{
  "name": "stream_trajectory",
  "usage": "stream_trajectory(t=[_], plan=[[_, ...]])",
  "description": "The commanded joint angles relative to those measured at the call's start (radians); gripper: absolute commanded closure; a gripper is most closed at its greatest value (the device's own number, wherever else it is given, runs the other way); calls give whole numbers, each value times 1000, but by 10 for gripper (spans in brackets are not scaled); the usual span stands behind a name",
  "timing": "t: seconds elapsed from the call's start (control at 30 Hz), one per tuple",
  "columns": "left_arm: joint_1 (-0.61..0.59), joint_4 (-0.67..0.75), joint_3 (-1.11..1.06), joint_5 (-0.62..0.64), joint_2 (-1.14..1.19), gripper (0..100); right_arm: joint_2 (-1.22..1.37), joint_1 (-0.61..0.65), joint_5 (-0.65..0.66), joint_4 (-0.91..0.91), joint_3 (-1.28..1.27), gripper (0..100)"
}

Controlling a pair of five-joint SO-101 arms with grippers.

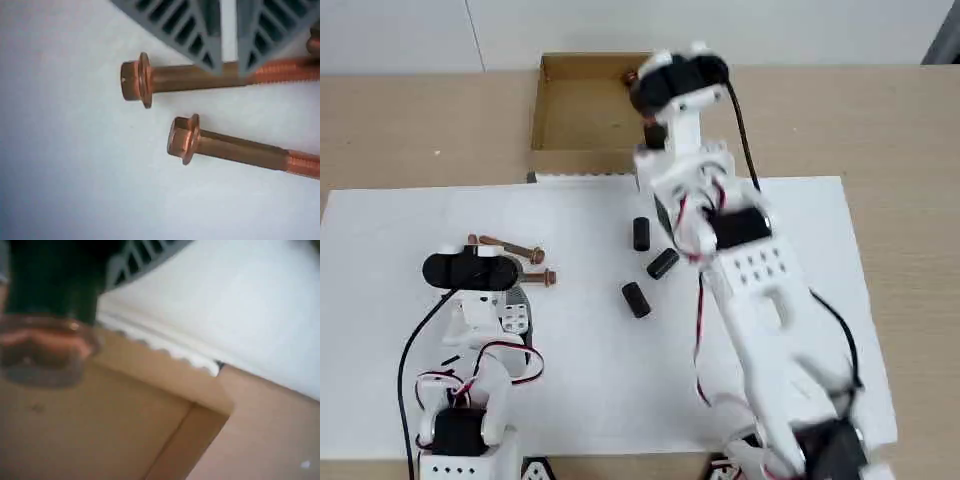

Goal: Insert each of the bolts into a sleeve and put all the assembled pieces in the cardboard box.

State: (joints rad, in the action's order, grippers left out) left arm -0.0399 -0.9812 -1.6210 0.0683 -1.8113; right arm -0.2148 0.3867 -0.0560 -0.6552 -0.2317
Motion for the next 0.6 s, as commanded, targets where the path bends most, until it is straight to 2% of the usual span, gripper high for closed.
stream_trajectory(t=[0.0, 0.27, 0.57], plan=[[3, 14, -15, -6, -6, 994, 134, -10, 41, 33, 226, 995], [-3, 14, -36, -6, -6, 994, 452, -10, 157, 30, 548, 995], [-5, 14, -36, -6, -6, 994, 702, -24, 275, 35, 735, 990]])
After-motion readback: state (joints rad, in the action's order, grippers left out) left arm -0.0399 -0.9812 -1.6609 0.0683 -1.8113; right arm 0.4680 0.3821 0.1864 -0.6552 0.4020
